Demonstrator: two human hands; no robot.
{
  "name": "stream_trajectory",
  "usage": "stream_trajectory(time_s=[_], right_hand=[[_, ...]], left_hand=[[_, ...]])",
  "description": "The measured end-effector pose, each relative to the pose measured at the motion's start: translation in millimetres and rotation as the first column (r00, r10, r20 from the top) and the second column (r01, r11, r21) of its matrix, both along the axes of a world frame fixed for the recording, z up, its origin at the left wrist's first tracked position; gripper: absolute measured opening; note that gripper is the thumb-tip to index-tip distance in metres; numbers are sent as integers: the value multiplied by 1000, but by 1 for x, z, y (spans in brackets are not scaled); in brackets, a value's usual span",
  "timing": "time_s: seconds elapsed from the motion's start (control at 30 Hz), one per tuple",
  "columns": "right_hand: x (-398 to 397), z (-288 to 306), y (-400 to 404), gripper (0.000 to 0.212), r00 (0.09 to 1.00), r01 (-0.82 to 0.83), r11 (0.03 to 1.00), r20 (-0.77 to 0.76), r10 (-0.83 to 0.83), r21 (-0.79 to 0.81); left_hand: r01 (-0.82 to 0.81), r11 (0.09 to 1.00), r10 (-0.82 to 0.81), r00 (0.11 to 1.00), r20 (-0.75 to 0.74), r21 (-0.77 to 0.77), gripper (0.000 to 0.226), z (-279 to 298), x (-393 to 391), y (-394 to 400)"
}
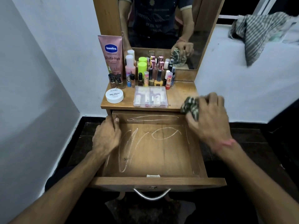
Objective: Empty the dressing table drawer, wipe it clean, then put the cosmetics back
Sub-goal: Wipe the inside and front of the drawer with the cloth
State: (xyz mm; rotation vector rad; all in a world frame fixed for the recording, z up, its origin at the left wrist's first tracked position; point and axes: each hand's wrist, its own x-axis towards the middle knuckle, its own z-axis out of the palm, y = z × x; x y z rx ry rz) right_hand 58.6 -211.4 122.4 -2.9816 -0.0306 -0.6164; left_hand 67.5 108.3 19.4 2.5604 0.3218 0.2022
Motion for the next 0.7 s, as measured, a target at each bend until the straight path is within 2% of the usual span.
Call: stream_trajectory(time_s=[0.1, 0.2, 0.33, 0.43, 0.57, 0.7], right_hand=[[-53, -20, 3, 48, 986, -145, 989, -91, 141, -33], [-60, -36, 12, 34, 948, -253, 964, -219, 230, -85], [-17, -44, 25, 27, 934, -302, 879, -298, 196, -370], [6, -41, 34, 25, 928, -294, 825, -351, 126, -482], [6, -39, 40, 26, 920, -266, 850, -382, 83, -455], [-14, -43, 45, 20, 879, -354, 842, -452, 151, -406]], left_hand=[[0, 1000, 0, 1000, -13, 5, 54, -1, 0, 0], [11, 1000, -11, 1000, -9, 20, 53, 0, 0, 1], [7, 999, -7, 1000, -16, 49, 47, -1, 2, 3], [17, 998, -17, 1000, -9, 57, 47, 3, 4, 0], [28, 999, -28, 1000, 4, 33, 46, 4, 3, -1], [12, 1000, -12, 1000, 13, 21, 46, -1, -2, 3]])
